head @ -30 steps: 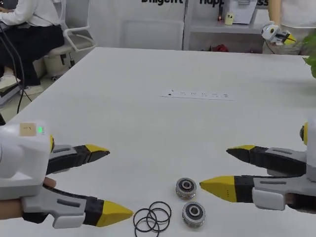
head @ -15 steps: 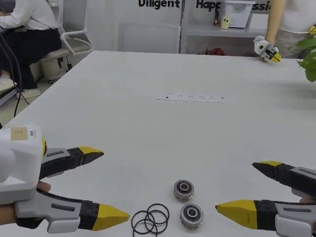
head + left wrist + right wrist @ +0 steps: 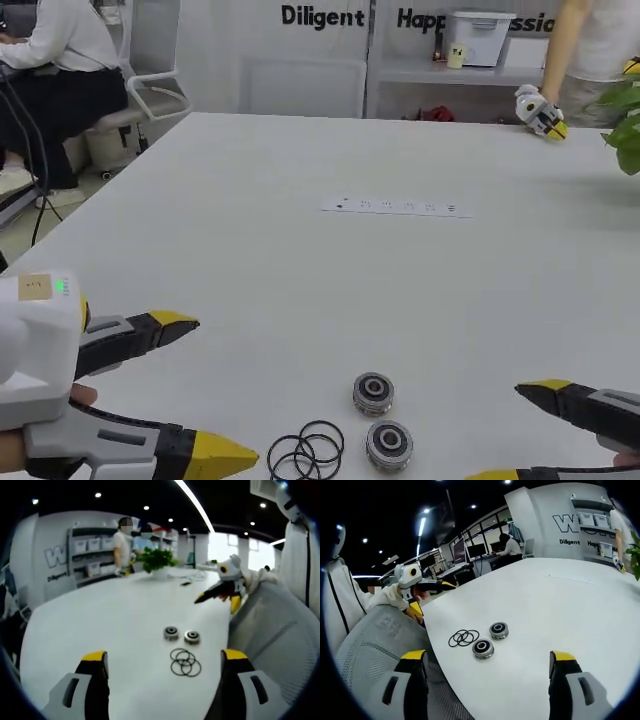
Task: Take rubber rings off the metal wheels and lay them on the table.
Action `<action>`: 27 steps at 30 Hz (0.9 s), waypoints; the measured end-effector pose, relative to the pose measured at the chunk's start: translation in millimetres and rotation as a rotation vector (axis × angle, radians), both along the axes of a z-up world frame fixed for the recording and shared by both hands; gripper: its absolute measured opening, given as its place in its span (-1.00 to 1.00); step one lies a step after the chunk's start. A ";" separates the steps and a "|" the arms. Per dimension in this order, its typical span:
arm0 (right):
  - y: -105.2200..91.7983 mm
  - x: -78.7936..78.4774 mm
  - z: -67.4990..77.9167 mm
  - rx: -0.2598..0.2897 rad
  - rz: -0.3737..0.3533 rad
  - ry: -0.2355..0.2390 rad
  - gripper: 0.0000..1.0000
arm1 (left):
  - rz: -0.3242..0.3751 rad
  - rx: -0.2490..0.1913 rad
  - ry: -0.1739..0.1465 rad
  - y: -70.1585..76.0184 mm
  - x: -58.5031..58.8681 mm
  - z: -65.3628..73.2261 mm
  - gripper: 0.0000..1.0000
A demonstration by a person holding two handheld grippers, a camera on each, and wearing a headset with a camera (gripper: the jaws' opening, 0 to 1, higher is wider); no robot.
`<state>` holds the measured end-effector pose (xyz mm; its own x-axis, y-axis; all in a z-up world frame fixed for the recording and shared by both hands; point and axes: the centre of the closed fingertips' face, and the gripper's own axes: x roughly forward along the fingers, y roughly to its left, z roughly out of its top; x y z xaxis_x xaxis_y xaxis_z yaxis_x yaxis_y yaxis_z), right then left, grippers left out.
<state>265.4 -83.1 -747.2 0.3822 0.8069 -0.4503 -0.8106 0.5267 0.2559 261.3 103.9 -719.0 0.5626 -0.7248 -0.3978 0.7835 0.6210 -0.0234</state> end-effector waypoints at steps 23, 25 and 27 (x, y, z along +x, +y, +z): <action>-1.6 -8.2 -13.2 -0.068 0.022 0.034 0.88 | 0.012 -0.005 0.036 3.8 -1.6 -10.5 0.92; -1.7 -8.5 -13.5 -0.068 0.023 0.036 0.87 | 0.013 -0.005 0.038 4.2 -1.3 -11.0 0.92; -1.7 -8.4 -13.3 -0.068 0.025 0.034 0.87 | 0.013 -0.005 0.043 4.5 -1.2 -11.9 0.91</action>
<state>256.9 -84.8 -760.5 0.3461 0.7830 -0.5168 -0.8150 0.5238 0.2477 260.1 108.4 -730.8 0.5545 -0.7196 -0.4180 0.7736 0.6308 -0.0599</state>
